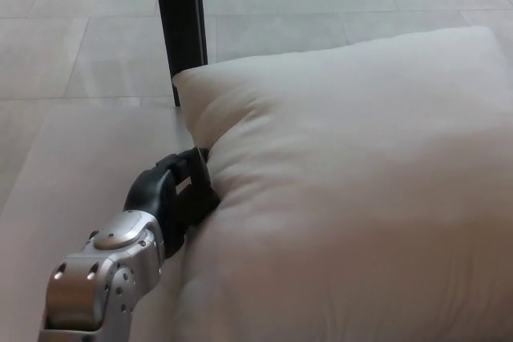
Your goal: The robot uses its left hand to press on the left side of the pillow kept in the middle of the desk and uses its right hand to lift up and the right side of the pillow and turn it over
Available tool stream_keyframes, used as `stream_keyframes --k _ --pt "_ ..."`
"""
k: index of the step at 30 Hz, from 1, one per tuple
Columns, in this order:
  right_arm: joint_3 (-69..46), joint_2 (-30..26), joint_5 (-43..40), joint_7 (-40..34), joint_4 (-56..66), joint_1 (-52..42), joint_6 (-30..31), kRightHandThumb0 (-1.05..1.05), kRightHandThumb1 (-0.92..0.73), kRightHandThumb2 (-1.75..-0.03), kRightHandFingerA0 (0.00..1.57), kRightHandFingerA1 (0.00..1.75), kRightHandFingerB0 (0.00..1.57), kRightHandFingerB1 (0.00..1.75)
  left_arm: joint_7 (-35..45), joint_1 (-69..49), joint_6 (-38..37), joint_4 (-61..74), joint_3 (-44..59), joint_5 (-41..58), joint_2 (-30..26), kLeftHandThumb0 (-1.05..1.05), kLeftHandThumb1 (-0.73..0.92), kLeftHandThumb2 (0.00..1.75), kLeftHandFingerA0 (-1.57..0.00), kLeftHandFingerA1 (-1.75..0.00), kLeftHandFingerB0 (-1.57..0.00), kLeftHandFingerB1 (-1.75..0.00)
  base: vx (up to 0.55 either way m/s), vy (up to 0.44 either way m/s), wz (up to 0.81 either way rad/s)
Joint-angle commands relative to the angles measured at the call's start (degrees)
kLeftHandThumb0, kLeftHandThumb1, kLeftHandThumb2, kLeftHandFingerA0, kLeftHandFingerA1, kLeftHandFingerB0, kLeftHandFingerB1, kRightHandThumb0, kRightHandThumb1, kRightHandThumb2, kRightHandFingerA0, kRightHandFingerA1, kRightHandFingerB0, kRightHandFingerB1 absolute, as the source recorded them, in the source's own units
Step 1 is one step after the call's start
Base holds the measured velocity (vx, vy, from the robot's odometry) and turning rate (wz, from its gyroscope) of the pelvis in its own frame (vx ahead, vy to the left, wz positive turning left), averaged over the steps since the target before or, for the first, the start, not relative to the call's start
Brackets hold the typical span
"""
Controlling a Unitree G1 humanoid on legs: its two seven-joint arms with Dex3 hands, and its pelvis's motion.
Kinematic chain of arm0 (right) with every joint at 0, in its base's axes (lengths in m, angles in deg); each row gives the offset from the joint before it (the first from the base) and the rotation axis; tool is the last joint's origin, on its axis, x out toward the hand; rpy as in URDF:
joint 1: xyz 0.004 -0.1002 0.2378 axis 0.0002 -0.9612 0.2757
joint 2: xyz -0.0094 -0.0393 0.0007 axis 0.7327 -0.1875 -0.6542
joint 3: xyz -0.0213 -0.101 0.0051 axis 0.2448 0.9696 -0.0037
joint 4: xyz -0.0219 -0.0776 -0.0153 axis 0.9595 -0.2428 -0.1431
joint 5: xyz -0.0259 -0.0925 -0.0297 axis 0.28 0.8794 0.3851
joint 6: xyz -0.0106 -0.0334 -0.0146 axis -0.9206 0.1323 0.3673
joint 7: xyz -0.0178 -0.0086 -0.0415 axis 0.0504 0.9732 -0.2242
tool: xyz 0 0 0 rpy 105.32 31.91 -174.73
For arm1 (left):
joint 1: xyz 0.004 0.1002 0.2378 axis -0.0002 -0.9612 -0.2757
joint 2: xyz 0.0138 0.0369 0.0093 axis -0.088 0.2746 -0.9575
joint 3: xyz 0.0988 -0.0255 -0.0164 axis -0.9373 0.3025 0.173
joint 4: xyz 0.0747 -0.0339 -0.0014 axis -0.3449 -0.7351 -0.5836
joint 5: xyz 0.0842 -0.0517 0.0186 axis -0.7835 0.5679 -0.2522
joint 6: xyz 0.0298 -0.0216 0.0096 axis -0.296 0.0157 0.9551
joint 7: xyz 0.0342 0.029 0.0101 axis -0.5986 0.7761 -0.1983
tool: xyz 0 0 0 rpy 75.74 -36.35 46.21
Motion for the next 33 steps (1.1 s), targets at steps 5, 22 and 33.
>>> stream_keyframes --k 5,22,33 --pt "5.6 3.4 7.7 -1.7 -7.0 0.3 -1.5 -0.94 -0.92 -0.73 0.05 0.37 0.12 0.24 -2.5 -2.1 0.3 -1.6 -0.7 -2.7 1.3 -0.37 0.5 1.12 -0.02 -0.53 0.0 -0.5 0.0 0.0 0.0" --pt "4.5 5.4 6.8 2.5 -11.7 8.1 6.7 -1.05 -0.8 -1.25 0.0 0.22 0.03 0.03 -2.2 1.0 -0.4 -7.6 7.9 2.1 7.3 -1.05 0.81 1.23 0.0 -0.24 0.0 0.0 0.0 0.0 0.0" --pt "8.6 1.9 4.3 17.4 -12.3 10.1 9.9 -1.05 -0.88 -0.69 0.0 0.0 0.0 0.0 4.0 0.5 -1.8 -10.9 8.1 4.2 7.5 -1.03 0.72 1.11 0.0 -0.19 0.0 0.0 0.0 0.0 0.0"
